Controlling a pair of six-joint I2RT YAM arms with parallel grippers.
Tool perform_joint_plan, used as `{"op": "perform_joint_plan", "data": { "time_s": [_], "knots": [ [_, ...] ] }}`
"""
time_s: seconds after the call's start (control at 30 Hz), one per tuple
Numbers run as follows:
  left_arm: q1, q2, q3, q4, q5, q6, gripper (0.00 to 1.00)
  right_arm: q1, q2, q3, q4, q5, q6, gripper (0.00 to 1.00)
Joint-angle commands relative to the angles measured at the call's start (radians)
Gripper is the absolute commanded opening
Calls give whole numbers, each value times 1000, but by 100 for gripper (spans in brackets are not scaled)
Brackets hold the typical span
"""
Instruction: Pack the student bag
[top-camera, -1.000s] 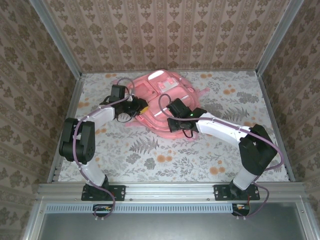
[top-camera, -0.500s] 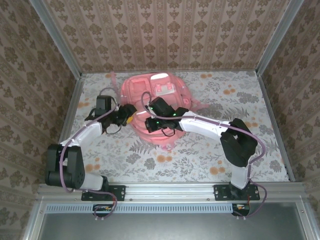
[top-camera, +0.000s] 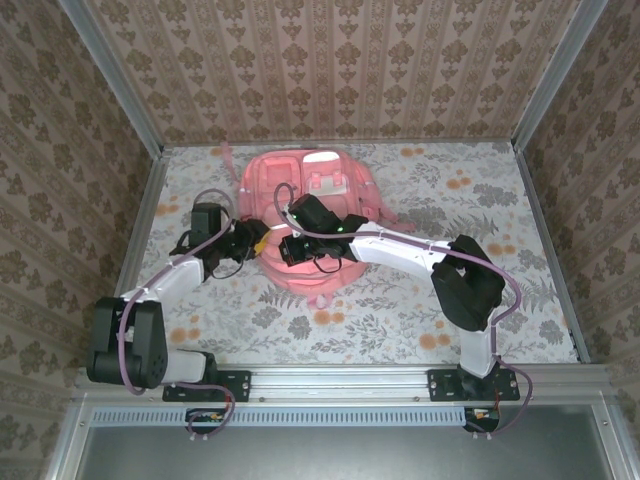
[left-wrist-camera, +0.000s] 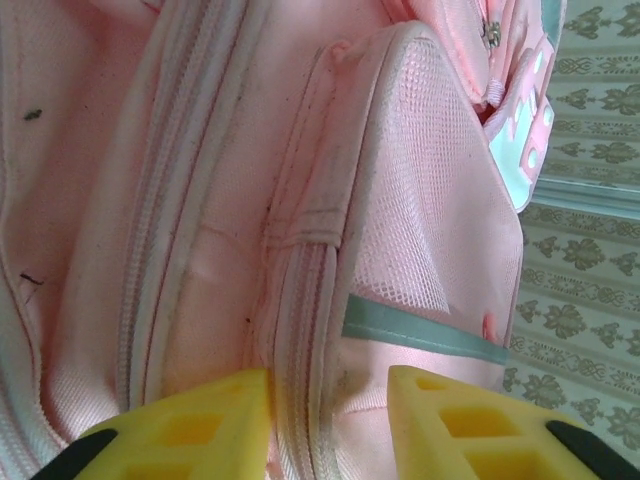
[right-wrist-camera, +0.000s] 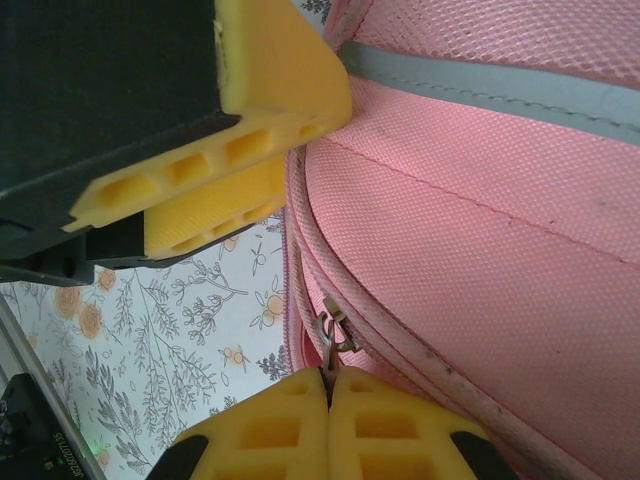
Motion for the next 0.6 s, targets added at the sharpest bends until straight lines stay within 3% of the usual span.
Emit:
{"op": "perform_joint_plan", "data": {
  "time_s": [0.0, 0.23, 0.4, 0.57],
  "knots": [
    [-2, 11, 5, 33, 3, -12, 29, 11, -4, 30, 4, 1, 1, 0],
    [2, 20, 25, -9, -25, 28, 1, 13, -92, -28, -108, 169, -18, 0],
    [19, 20, 41, -35, -31, 59, 0, -10, -200, -131, -192, 352, -24, 0],
    [37, 16, 51, -65, -30, 92, 0, -113, -303, -253, -216, 434, -19, 0]
  ]
}}
